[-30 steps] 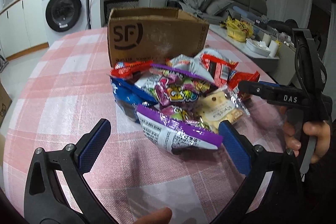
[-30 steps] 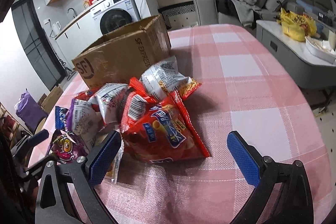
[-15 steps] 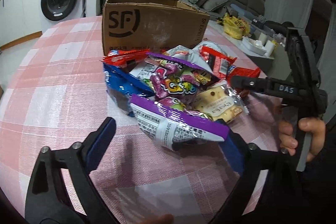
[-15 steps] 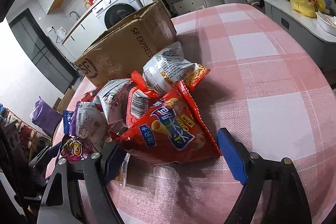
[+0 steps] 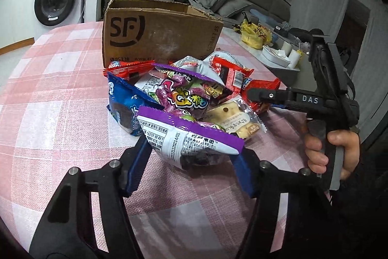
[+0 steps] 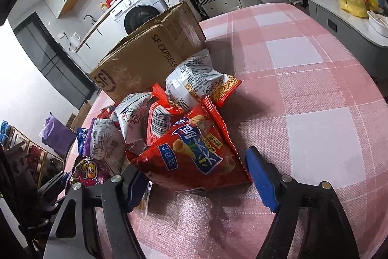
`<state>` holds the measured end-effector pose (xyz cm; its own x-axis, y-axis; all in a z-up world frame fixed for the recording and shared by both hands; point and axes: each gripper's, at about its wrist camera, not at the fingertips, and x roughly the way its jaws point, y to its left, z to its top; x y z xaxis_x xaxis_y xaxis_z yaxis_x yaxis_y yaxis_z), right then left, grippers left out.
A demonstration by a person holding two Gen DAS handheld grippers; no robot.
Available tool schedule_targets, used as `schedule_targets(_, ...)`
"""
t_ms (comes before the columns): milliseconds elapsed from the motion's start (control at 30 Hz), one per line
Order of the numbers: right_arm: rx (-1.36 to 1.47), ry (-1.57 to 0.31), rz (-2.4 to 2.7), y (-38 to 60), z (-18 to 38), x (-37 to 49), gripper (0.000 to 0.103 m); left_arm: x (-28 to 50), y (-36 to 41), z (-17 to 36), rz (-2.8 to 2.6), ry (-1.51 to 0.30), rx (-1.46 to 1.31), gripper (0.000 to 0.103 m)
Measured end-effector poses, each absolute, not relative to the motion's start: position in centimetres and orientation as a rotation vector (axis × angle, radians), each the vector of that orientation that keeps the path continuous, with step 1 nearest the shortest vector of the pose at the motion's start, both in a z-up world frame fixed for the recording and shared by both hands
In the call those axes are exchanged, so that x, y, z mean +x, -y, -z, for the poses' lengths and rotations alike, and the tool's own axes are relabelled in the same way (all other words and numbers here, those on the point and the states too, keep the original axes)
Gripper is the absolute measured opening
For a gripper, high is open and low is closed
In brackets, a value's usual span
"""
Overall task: Organize snacks
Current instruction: 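Grasp the purple-and-white bag with the left gripper while the right gripper grasps the red chip bag, then lift the purple-and-white bag with the left gripper while the right gripper lifts the red chip bag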
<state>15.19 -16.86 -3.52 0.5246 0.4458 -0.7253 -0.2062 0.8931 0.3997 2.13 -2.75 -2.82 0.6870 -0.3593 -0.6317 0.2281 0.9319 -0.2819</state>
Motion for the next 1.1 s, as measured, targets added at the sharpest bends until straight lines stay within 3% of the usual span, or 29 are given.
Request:
schedule_targets(300, 0.254, -0.944, -0.399, 16.5, 3.6, 15.7, 0.079, 1.5, 2.7, 2.7, 0.354, -0.727, -0.185, 0.057)
schedule_targets(400, 0.239, -0.939, -0.412, 16.4, 3.5, 15.3, 0.067, 1.2, 2.6, 2.6, 0.362, -0.718, -0.184, 0.057)
schedule_targets(633, 0.287, -0.913, -0.438, 17.5, 3.3, 13.9, 0.056, 0.7, 2.5, 2.3, 0.374, -0.702, -0.184, 0.055)
schedule_targets(1100, 0.407, -0.802, -0.487, 19.9, 0.4, 10.0, 0.055, -0.2, 2.2, 0.9, 0.367, -0.655, -0.209, 0.054)
